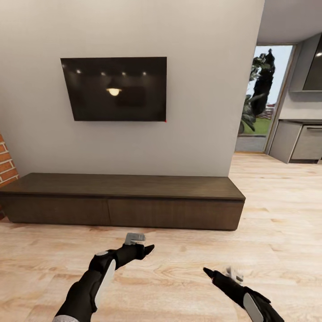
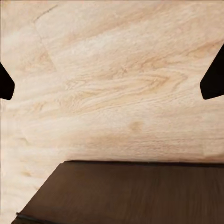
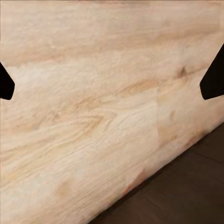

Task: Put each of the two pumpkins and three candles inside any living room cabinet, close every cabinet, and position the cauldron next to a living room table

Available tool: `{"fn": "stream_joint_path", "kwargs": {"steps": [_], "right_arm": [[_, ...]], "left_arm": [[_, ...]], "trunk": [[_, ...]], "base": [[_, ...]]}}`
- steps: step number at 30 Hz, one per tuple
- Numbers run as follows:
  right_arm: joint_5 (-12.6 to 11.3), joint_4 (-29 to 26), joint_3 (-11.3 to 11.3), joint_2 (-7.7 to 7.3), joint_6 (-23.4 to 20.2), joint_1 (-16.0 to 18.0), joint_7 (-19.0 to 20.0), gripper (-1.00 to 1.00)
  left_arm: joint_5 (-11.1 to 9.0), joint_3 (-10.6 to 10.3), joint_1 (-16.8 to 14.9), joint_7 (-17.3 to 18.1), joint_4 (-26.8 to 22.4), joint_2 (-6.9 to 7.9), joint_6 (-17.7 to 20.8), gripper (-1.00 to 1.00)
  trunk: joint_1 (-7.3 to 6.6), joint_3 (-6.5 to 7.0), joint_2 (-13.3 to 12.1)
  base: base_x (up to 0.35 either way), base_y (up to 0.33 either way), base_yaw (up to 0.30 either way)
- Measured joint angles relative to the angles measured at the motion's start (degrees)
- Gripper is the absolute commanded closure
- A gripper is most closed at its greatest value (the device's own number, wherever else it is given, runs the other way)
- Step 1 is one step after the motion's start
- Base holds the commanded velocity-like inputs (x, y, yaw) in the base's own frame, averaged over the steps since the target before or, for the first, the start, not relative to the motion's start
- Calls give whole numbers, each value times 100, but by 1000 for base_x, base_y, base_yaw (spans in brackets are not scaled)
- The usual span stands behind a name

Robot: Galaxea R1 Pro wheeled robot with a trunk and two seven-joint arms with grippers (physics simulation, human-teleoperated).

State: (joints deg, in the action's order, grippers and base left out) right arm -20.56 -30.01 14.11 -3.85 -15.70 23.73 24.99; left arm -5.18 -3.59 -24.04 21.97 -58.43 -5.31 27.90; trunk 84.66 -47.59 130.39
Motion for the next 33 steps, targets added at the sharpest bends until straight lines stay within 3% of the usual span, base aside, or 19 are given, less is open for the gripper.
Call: {"fn": "stream_joint_path", "kwargs": {"steps": [1,3,5,7,9,13,18,20,23,24,26,30,33], "right_arm": [[-287,69,153,-201,-106,1,844,-100],[-603,253,331,-363,-203,2,1558,-100],[-801,382,457,-428,-252,12,1762,-100],[-878,419,503,-440,-262,21,1696,-100],[-936,448,527,-414,-247,34,1395,-100],[-951,482,524,-237,71,41,817,-100],[-997,515,554,63,676,46,576,-100],[-1148,507,622,121,764,54,569,-100],[-1879,533,706,138,741,103,572,-100],[-2263,547,719,124,685,140,573,-100],[-2657,564,727,85,491,240,589,-100],[-2965,646,732,38,89,400,622,-100],[-3088,736,769,16,-155,453,1006,-100]], "left_arm": [[-222,15,9,3,-117,6,30,-100],[-470,26,80,-9,-217,16,60,-100],[-597,32,155,-17,-281,22,70,-100],[-646,36,202,-16,-297,25,74,-100],[-693,40,254,-3,-305,28,69,-100],[-733,39,318,11,-333,30,-4,-100],[-754,45,398,36,-435,43,-51,-100],[-757,46,488,41,-540,50,-56,-100],[-759,47,659,37,-776,55,-64,-100],[-759,47,731,37,-858,56,-67,-100],[-761,47,800,39,-938,57,-69,-100],[-766,47,852,57,-995,58,-71,-100],[-768,47,869,76,-1029,58,-71,-100]], "trunk": [[0,0,0],[0,-1,0],[0,-1,0],[0,-1,0],[0,-1,0],[0,-1,0],[0,-1,0],[0,-1,0],[0,-1,0],[0,-1,0],[0,0,0],[0,-1,0],[0,-1,0]], "base": [[0,0,0],[0,0,0],[0,0,0],[0,0,0],[0,0,0],[0,0,0],[0,0,0],[0,0,0],[0,0,0],[0,0,0],[0,0,0],[0,0,0],[0,0,0]]}}
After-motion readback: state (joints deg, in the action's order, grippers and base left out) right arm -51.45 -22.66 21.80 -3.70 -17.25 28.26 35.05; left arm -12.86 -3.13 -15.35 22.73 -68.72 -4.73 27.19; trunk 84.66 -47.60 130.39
